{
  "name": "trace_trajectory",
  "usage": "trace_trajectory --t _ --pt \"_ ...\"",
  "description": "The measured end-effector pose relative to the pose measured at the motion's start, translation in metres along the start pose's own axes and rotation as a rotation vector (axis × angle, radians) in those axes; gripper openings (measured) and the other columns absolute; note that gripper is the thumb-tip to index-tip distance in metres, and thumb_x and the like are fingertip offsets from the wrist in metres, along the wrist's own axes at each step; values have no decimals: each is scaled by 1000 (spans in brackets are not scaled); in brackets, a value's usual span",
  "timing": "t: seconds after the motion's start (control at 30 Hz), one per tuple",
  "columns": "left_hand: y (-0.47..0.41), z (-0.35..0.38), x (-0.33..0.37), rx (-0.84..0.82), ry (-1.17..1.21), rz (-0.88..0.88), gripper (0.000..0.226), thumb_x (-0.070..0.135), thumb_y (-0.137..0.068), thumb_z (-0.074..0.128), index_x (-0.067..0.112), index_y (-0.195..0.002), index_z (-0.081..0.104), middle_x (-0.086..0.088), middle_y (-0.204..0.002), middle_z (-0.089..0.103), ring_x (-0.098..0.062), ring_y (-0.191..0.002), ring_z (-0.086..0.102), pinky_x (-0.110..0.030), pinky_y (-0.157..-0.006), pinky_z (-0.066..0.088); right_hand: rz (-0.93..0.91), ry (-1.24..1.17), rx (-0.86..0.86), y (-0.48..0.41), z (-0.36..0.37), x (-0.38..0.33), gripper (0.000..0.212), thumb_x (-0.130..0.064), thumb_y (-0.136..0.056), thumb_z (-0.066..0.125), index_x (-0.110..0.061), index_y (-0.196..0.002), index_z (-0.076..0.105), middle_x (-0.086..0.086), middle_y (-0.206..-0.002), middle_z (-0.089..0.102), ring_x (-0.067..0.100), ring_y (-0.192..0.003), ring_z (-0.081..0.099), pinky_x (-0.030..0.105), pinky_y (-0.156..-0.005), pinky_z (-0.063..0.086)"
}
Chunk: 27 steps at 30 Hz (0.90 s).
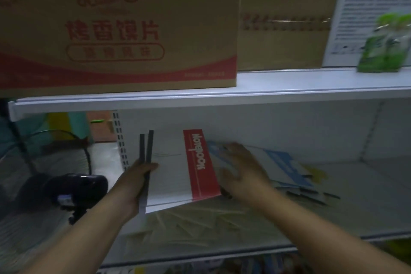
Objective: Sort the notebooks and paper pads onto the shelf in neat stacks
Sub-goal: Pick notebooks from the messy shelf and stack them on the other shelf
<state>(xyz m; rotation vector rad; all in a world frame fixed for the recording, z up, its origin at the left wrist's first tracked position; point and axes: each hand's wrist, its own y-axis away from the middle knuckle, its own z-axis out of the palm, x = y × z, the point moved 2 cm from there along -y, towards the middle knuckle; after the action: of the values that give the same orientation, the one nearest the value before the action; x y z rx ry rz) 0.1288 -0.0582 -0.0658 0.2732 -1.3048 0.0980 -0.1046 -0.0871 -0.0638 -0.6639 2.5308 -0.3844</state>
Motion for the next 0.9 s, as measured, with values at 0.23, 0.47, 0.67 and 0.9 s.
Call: trace_trajectory --t 0.23,0.47,0.67,0.9 --pt "-2 33 -9 -7 -49 37 20 12 -98 44 18 -114 55 -8 -93 63 -26 -81 60 -32 -62 47 561 85 -134 16 -5 96 26 -27 -99 34 -12 -109 52 4 -110 59 25 -102 56 30 -82 42" --pt "11 58 1 -94 -105 69 23 8 -99 39 16 -118 50 -8 -96 63 -22 -81 61 -30 -60 49 296 317 407 24 -55 55 28 -5 -94 48 -6 -119 59 15 -105 69 26 -90 67 23 -66 44" --pt "18 99 -6 -159 -107 155 14 18 -101 40 15 -113 45 -2 -91 55 -15 -80 56 -27 -71 49 -217 406 420 46 -22 -36 35 -31 -92 39 -17 -75 65 -1 -58 60 19 -46 57 23 -36 37" --pt "41 135 -39 -301 -162 85 21 2 -94 46 12 -109 55 -15 -103 66 -29 -91 65 -39 -82 53 -33 136 132 96 -27 -18 52 -60 -89 36 -20 -97 68 0 -114 67 17 -100 64 23 -80 50"
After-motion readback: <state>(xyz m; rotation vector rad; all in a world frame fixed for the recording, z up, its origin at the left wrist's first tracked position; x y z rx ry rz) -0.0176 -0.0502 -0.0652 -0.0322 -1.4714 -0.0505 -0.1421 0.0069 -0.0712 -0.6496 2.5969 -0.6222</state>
